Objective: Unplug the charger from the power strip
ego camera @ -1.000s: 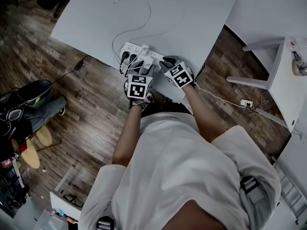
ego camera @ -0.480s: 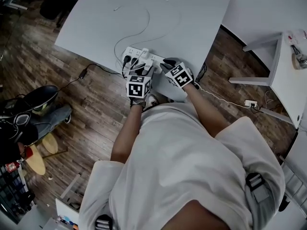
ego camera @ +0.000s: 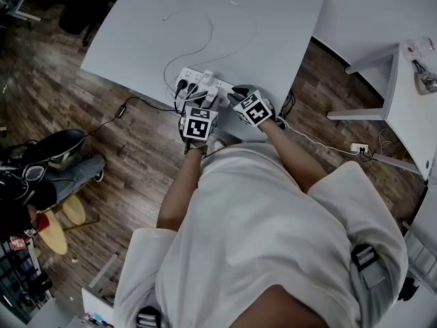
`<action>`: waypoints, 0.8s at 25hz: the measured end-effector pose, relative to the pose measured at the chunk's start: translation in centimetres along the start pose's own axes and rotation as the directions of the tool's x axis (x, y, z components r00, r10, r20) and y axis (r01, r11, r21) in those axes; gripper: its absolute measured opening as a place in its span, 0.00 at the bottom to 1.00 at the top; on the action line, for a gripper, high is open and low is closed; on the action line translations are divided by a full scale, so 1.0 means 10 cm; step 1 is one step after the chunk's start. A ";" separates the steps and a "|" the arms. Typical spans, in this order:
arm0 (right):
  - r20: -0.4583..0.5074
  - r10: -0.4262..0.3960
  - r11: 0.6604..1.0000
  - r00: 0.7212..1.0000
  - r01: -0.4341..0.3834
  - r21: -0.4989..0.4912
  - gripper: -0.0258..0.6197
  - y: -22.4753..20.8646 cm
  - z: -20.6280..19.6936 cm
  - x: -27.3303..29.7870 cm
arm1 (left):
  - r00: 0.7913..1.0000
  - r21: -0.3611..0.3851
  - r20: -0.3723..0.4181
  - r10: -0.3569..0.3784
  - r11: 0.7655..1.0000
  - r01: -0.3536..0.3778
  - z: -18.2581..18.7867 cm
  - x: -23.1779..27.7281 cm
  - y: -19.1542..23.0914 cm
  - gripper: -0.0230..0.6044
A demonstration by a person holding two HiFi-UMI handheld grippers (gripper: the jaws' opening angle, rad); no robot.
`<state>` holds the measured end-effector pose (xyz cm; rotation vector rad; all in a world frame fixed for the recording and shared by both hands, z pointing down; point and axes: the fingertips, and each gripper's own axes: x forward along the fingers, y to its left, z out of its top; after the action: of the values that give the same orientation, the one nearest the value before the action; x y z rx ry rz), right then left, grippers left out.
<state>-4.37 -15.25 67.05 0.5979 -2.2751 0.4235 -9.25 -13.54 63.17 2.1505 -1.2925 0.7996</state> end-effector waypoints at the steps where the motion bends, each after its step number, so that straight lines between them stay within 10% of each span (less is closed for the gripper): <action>1: 0.000 -0.002 1.000 1.000 0.002 0.000 0.18 0.00 0.00 0.00 | 1.000 -0.033 0.011 -0.009 0.999 0.009 0.01 -0.01 0.01 0.26; 7: 0.007 -0.001 1.000 1.000 0.001 0.007 0.18 0.05 0.00 -0.01 | 0.997 -0.138 0.066 -0.033 0.990 0.042 0.02 -0.06 0.06 0.27; 14: 0.018 -0.022 1.000 1.000 0.022 -0.004 0.18 0.07 0.00 -0.01 | 0.999 0.149 0.014 0.039 0.988 -0.040 0.01 -0.03 -0.01 0.26; 20: 0.018 -0.032 0.999 0.999 0.032 0.012 0.18 0.08 0.01 0.01 | 0.996 0.070 0.076 0.049 0.996 -0.054 0.02 -0.07 0.05 0.26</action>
<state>-4.94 -14.62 67.00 0.6459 -2.2789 0.4175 -9.96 -13.47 62.56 2.2307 -1.3816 0.8054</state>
